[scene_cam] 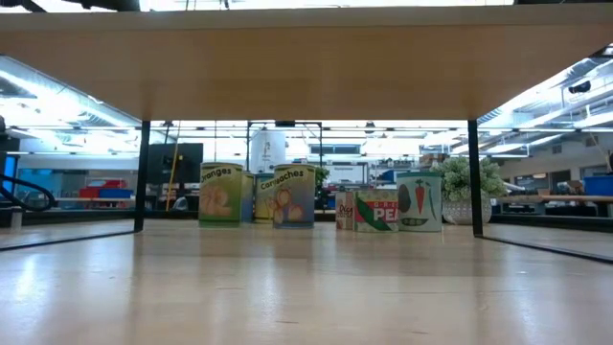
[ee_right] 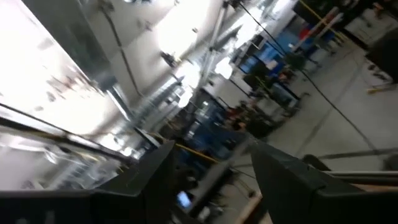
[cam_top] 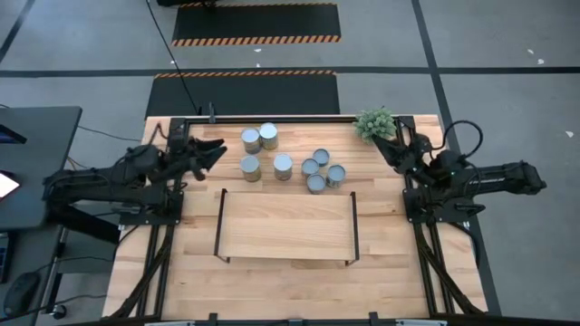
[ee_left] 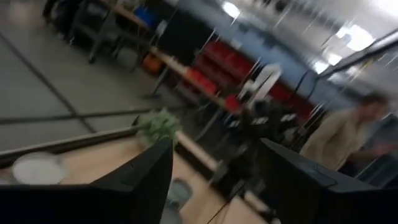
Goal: Pick and place cans onto a shelf
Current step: Put the canned oranges on the shelf
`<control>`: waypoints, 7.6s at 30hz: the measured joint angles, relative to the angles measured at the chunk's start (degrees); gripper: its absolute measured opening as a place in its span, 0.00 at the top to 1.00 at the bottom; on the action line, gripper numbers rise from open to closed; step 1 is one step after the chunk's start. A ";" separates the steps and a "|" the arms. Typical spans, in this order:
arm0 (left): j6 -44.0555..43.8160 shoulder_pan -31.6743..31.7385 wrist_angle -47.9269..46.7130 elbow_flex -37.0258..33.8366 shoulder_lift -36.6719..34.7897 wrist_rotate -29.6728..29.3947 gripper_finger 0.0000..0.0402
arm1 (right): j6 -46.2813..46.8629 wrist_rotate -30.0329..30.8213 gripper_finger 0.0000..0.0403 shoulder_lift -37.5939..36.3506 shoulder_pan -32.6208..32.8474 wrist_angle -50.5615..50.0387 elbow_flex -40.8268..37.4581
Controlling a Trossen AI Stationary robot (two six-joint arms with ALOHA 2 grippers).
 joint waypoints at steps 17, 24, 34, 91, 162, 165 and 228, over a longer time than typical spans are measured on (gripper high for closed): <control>2.37 16.40 -23.12 19.82 20.57 27.46 0.44 | -4.98 -7.47 0.46 7.49 -3.77 -26.11 18.81; 18.52 17.67 -38.33 29.89 30.91 28.79 0.32 | -6.98 -8.16 0.46 10.57 -3.78 -34.09 24.40; 39.64 17.67 -59.12 40.23 45.67 28.65 0.11 | -7.09 -8.49 0.46 14.81 -3.78 -34.26 24.70; 63.58 21.78 -56.12 39.85 64.40 25.39 0.11 | -5.33 -8.56 0.46 20.72 -3.78 -29.92 24.70; 34.29 1.03 -93.46 89.50 66.25 25.63 0.19 | -5.93 -10.56 0.46 20.87 -3.65 -28.68 24.70; 31.45 -4.85 -93.50 89.54 66.17 25.56 0.20 | -5.98 -11.43 0.46 20.87 -3.65 -28.68 24.70; 3.50 -30.57 -93.53 77.44 68.28 17.04 0.12 | -5.38 -13.56 0.46 20.85 -3.65 -28.65 24.67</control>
